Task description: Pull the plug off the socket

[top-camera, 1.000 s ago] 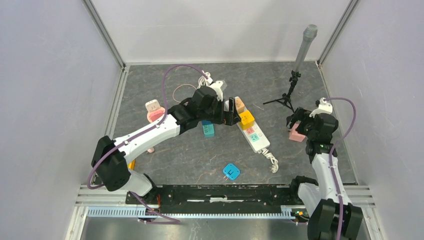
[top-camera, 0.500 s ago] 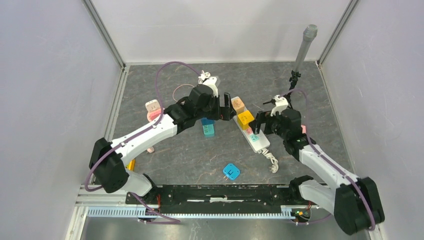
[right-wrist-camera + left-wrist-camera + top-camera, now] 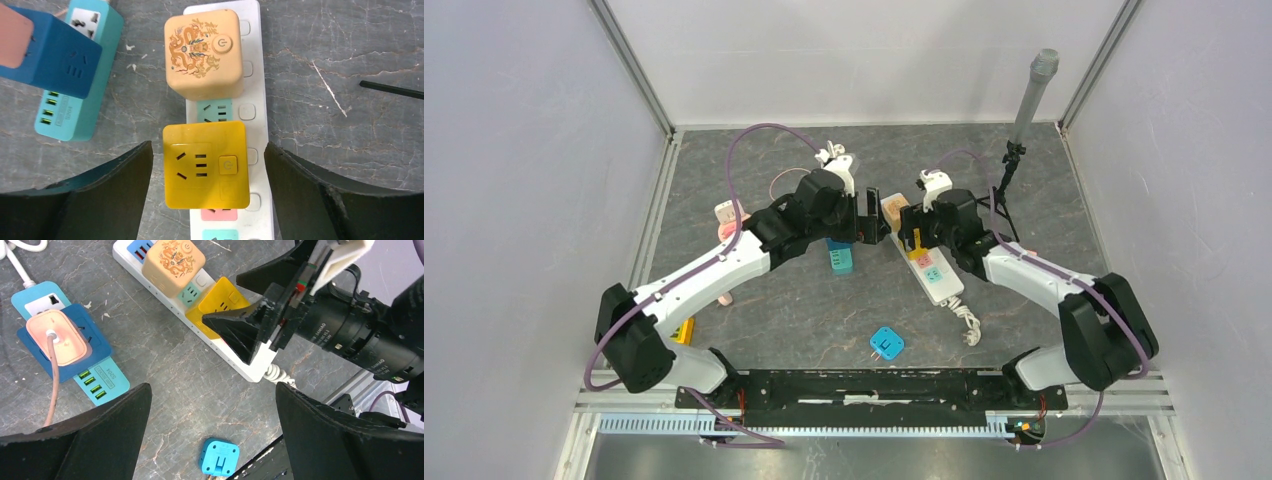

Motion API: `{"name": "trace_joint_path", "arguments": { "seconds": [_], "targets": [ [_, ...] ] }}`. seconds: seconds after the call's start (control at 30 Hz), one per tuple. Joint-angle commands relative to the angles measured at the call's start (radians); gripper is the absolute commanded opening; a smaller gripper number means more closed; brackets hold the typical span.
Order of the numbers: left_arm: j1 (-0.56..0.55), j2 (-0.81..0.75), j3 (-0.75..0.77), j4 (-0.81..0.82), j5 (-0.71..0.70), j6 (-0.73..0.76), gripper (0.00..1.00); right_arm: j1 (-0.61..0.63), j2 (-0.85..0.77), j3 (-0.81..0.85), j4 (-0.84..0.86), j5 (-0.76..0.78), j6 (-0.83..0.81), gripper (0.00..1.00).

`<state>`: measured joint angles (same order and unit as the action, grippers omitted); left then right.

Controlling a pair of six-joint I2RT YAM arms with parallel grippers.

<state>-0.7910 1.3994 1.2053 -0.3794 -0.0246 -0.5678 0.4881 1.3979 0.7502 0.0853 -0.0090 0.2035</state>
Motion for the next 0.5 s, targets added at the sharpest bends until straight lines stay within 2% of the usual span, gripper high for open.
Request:
{"name": "trace_joint_path", "arguments": {
  "seconds": [0.0,0.17,0.3,0.47],
  "targets": [
    [0.007,0.001,0.069,-0.025,0.008,-0.032,1.00,0.021,0.045,0.063,-0.081,0.061,-0.092,0.83],
    [0.015,0.034,0.095,-0.020,-0.033,-0.064,1.00,0.030,0.031,0.033,-0.079,0.087,-0.124,0.71],
    [0.022,0.070,0.104,-0.004,-0.052,-0.087,1.00,0.030,-0.035,-0.024,-0.042,0.034,-0.126,0.52],
    [0.029,0.151,0.128,-0.004,-0.061,-0.116,1.00,0.030,-0.143,-0.082,-0.050,0.011,-0.119,0.49]
  ]
}}
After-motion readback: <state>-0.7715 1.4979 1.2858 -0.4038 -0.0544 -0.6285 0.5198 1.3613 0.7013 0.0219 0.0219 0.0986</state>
